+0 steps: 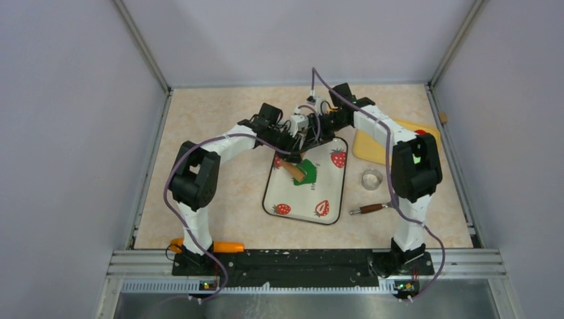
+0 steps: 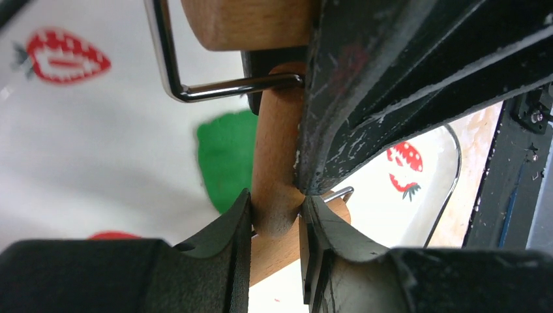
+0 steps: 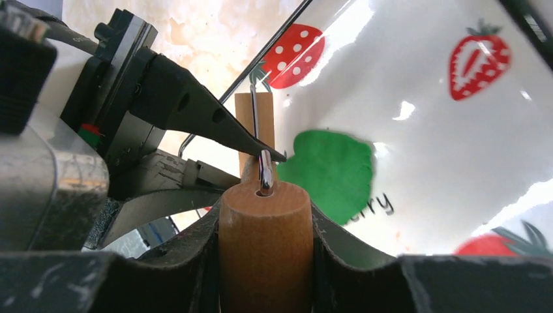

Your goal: Roll out the dumpling wrappers from the dough

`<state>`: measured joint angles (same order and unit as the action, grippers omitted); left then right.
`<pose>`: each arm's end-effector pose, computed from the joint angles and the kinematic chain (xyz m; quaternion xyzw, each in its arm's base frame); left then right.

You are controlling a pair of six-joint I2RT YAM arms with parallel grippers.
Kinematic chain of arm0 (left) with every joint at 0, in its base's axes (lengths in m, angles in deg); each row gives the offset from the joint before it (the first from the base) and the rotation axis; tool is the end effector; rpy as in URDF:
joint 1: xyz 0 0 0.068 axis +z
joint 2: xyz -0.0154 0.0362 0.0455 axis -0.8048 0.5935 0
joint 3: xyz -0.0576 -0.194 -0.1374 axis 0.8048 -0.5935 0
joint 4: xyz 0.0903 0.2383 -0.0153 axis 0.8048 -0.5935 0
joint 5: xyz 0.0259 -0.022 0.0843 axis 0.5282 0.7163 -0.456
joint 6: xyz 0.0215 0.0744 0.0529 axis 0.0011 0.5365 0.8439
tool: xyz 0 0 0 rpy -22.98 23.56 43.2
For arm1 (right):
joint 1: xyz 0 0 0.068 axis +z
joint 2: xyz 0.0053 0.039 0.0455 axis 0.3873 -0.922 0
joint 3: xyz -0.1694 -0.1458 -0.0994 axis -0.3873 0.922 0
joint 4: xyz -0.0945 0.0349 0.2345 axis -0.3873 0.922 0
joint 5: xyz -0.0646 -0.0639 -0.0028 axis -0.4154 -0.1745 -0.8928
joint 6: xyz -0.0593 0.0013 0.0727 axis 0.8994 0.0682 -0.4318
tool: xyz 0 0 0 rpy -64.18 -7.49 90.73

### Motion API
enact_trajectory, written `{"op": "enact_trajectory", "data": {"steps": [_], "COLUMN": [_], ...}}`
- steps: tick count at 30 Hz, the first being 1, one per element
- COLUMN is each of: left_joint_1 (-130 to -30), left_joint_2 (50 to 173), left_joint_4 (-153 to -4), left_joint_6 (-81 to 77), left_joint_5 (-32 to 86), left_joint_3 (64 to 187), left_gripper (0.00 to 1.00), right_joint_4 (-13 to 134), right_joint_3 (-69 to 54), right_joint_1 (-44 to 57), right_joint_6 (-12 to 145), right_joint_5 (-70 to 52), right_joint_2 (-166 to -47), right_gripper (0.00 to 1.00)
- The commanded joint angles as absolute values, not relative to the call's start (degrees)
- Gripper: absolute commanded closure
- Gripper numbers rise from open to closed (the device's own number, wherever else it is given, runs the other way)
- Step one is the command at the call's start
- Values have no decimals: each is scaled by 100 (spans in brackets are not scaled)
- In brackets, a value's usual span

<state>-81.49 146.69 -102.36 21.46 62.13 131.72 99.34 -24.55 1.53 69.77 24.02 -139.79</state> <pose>0.3397 -0.2459 0.1447 0.4042 0.7945 -0.3907 0.2297 0.3673 0.2264 0.1719 -0.2468 0.8788 0.3824 0.1436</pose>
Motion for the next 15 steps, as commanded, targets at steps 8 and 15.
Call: {"op": "enact_trajectory", "data": {"steps": [8, 15], "left_joint_1": [-8639, -8724], "left_joint_2": [15315, 16158], "left_joint_4": [-9877, -9511], "left_joint_6": [2361, 1728], "left_joint_5": [6284, 6297], "left_joint_3": [14369, 14299], "left_gripper": [100, 100], "right_joint_4": [9832, 9572], "right_joint_3": [-1128, -492], "right_joint_1": [-215, -371], "right_joint_6": [7607, 7510], "right_joint_5": [1025, 534], "right_joint_2": [-13209, -13592], "right_gripper": [100, 100]}}
